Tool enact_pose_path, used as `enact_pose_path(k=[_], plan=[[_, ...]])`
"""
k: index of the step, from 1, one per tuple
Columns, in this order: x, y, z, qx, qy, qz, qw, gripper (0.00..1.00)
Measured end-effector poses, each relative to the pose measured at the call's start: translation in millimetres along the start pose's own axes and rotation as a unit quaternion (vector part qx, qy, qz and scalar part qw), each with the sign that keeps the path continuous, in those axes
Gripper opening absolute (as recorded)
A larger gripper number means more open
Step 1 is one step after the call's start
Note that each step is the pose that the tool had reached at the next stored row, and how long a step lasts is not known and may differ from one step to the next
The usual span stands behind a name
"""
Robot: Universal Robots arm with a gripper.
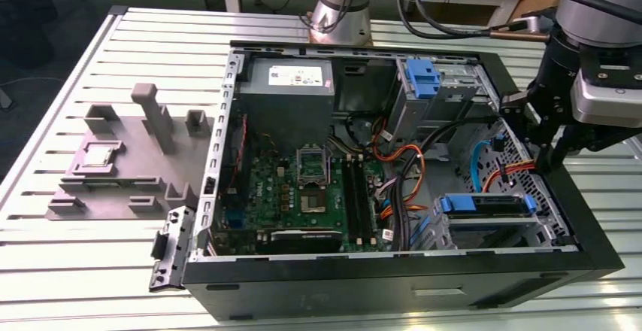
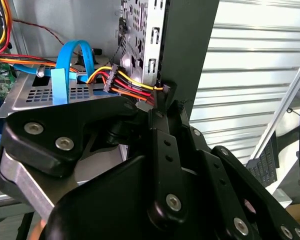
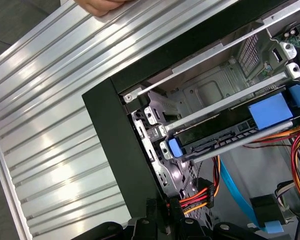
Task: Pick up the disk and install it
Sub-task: 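Insert the disk into the insertion slot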
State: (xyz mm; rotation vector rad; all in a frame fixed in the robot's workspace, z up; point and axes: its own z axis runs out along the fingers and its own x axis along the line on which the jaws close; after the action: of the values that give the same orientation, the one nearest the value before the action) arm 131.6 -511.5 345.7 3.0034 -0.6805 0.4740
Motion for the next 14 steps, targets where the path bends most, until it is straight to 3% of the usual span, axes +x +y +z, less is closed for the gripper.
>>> enact_pose_path(k=[14], plan=[[-0.4,0.0,1.3,-0.0001,0.001,-0.001,1.0,0.24]])
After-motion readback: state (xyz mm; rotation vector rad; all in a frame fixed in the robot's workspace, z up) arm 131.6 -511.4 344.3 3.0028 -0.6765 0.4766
